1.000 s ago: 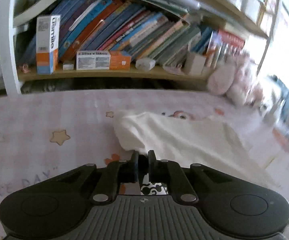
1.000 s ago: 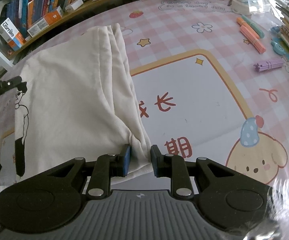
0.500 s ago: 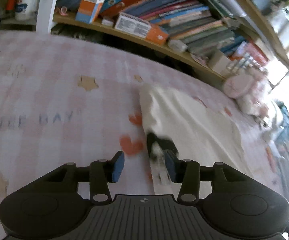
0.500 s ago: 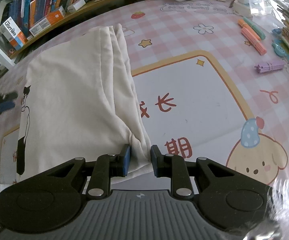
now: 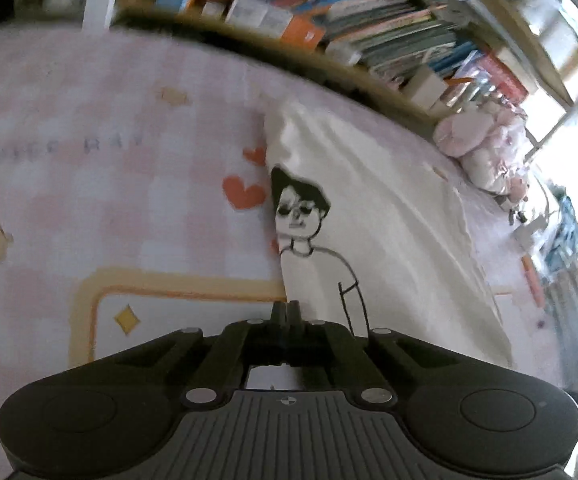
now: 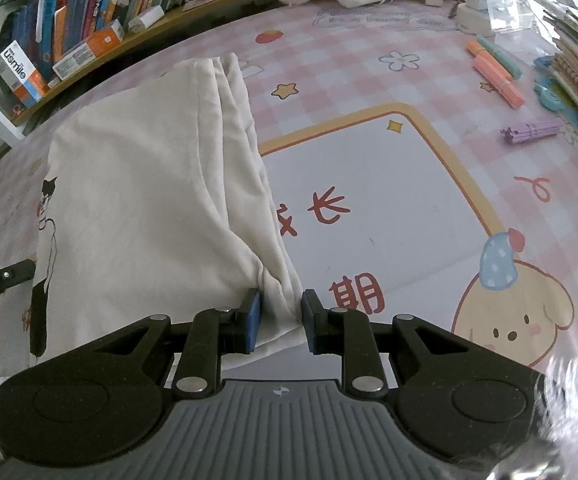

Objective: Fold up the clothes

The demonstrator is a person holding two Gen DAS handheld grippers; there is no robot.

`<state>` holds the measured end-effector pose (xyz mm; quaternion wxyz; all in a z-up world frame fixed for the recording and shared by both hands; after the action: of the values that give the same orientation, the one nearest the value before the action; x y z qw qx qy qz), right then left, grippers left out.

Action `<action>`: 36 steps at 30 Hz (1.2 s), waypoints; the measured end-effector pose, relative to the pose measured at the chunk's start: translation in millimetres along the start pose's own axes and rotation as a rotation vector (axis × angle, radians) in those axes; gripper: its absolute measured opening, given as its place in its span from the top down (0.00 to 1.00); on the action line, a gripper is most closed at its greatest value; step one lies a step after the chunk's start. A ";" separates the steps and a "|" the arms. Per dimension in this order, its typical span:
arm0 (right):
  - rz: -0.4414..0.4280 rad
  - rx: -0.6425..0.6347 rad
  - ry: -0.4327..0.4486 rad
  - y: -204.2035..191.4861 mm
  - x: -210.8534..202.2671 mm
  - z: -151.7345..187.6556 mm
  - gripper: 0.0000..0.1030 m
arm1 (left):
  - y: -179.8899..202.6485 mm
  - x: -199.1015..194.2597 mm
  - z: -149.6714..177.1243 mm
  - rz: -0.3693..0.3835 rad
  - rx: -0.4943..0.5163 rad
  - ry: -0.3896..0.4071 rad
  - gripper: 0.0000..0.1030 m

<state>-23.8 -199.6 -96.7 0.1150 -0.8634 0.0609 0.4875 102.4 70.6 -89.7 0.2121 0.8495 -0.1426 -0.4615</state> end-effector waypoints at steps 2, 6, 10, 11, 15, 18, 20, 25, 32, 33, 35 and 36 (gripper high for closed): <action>0.005 0.005 0.009 -0.1 -0.4 0.9 0.79 | 6.5 -12.0 -0.9 -0.013 0.058 0.058 1.00; 0.008 0.005 0.015 -0.1 -0.6 0.7 0.79 | -0.5 -11.6 -2.2 -0.063 0.085 0.066 1.00; 0.000 -0.004 0.009 1.1 -1.2 0.1 0.79 | -5.8 -21.2 -3.3 -0.045 0.061 0.099 1.00; -0.003 -0.007 0.009 1.2 -1.3 0.0 0.79 | -5.7 -24.1 -2.9 -0.044 0.061 0.108 1.00; -0.025 -0.026 0.003 2.3 -1.5 -0.7 0.79 | -1.8 -35.0 2.5 -0.063 0.090 0.144 0.96; -0.054 -0.040 -0.007 3.5 -1.8 -1.9 0.79 | 1.3 -41.9 11.6 -0.087 0.081 0.151 0.95; -0.088 -0.039 -0.015 5.3 -2.0 -2.7 0.76 | 2.8 -45.3 19.8 -0.108 0.055 0.144 0.92; -0.161 -0.062 -0.032 4.7 -2.3 -4.8 0.70 | 10.6 -46.7 46.1 -0.117 0.001 0.084 0.74; -0.203 -0.185 -0.024 2.0 3.6 -11.1 0.86 | 23.3 -37.8 70.1 -0.176 -0.025 0.055 0.75; -0.207 -0.180 -0.016 5.7 5.6 -14.6 0.87 | 25.2 -34.8 73.2 -0.182 -0.024 0.049 0.75; -0.198 -0.178 0.008 13.3 9.6 -23.1 0.87 | 28.6 -27.7 74.7 -0.188 -0.024 0.068 0.80; -0.196 -0.176 0.015 17.1 11.9 -28.1 0.87 | 30.9 -23.4 73.9 -0.184 -0.029 0.072 0.83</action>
<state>1.9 -223.2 -95.3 0.0854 -0.8757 -0.0657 0.4707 26.1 37.0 -93.3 0.1861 0.8720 -0.0494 -0.4502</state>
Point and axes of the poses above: each gripper's, at about its wrist camera, not at the fingertips, and x roughly the way its jaws point, y to its right, z to its underside, the point moved 9 cm from there along x, roughly the way its jaws point, and after that the axes turned 11 degrees about -x, right-handed, at the moved point
